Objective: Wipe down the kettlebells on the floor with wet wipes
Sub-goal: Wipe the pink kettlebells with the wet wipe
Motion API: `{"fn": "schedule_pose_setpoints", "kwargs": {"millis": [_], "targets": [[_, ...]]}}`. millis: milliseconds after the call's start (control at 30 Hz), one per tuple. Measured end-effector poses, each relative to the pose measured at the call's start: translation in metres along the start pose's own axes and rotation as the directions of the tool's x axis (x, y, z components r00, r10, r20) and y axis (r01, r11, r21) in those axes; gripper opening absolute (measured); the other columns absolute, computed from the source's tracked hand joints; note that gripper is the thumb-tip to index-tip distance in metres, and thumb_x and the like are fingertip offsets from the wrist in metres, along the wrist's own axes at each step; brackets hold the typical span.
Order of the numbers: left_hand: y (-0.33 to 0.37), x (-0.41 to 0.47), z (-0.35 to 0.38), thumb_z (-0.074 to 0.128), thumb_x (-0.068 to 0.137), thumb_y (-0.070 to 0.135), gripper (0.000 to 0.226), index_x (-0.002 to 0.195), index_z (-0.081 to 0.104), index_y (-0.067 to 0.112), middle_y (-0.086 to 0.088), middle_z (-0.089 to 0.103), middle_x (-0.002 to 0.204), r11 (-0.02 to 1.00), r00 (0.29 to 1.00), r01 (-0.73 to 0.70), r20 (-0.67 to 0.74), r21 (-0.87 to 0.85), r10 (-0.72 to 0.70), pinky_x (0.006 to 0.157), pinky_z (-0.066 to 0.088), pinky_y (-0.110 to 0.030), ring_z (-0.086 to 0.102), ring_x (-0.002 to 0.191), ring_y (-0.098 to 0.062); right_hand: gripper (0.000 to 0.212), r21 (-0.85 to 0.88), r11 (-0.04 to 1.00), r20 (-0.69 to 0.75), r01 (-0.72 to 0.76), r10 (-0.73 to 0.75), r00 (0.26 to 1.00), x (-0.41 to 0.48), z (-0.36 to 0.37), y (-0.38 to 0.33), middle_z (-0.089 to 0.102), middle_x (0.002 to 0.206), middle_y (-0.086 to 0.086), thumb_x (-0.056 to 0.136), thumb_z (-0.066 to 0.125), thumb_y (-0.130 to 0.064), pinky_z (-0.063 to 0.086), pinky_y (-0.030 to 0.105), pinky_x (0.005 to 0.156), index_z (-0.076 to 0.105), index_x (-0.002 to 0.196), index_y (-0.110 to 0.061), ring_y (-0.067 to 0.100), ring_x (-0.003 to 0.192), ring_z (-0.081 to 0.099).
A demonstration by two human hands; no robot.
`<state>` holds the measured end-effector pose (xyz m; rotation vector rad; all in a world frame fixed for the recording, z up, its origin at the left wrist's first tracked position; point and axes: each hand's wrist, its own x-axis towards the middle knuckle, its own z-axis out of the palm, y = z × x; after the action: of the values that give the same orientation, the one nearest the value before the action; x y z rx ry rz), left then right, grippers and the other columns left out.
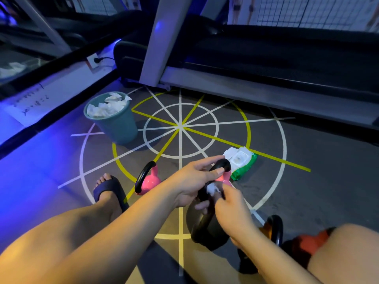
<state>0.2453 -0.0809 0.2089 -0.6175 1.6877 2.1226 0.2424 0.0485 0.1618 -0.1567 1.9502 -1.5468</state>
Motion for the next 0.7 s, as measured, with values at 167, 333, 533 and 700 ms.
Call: {"fn": "schedule_pose_setpoints", "kwargs": {"millis": [167,333,533,700], "targets": [[-0.002,0.007,0.006,0.060,0.101,0.014,0.035,0.132,0.064,0.031,-0.014,0.054,0.097,0.995,1.000,0.014,-0.008,-0.101,-0.014,0.048,0.038,-0.026,0.036,0.047,-0.014,0.021,0.788,0.595,0.051,-0.158,0.193,0.980,0.002,-0.009,-0.017,0.073,0.072,0.008,0.104,0.041,-0.003,0.056,0.021,0.051,0.063,0.103,-0.003,0.011,0.059,0.070],[0.001,0.004,0.006,0.060,0.101,0.014,0.037,0.133,0.064,0.032,-0.016,0.071,0.109,0.998,1.000,0.016,-0.003,-0.056,-0.016,0.051,0.051,-0.028,0.060,0.055,-0.022,0.017,0.291,0.952,0.067,-0.098,0.082,0.994,-0.001,-0.012,0.001,0.072,0.075,0.006,0.104,0.047,-0.016,0.052,0.029,0.066,0.063,0.103,-0.013,0.015,0.068,0.068],[-0.004,0.002,0.002,0.061,0.099,0.009,0.038,0.130,0.068,0.030,-0.001,0.076,0.114,0.992,1.000,-0.001,-0.017,-0.127,-0.001,0.075,0.060,-0.028,0.074,0.087,-0.011,0.044,-0.857,0.459,0.177,0.234,-0.165,0.970,-0.010,-0.010,0.003,0.056,0.124,0.001,0.098,0.048,-0.016,0.046,0.030,0.083,0.042,0.140,-0.028,0.023,0.110,0.057],[-0.006,-0.004,-0.005,0.059,0.100,0.010,0.040,0.133,0.065,0.032,0.000,0.075,0.117,0.989,0.999,-0.026,0.033,-0.146,0.032,0.080,0.058,-0.040,0.072,0.093,-0.021,0.015,-0.486,0.863,0.043,0.137,-0.133,0.990,-0.011,-0.004,0.000,0.064,0.090,-0.005,0.102,0.047,-0.020,0.043,0.019,0.067,0.060,0.097,-0.025,0.009,0.081,0.060]]}}
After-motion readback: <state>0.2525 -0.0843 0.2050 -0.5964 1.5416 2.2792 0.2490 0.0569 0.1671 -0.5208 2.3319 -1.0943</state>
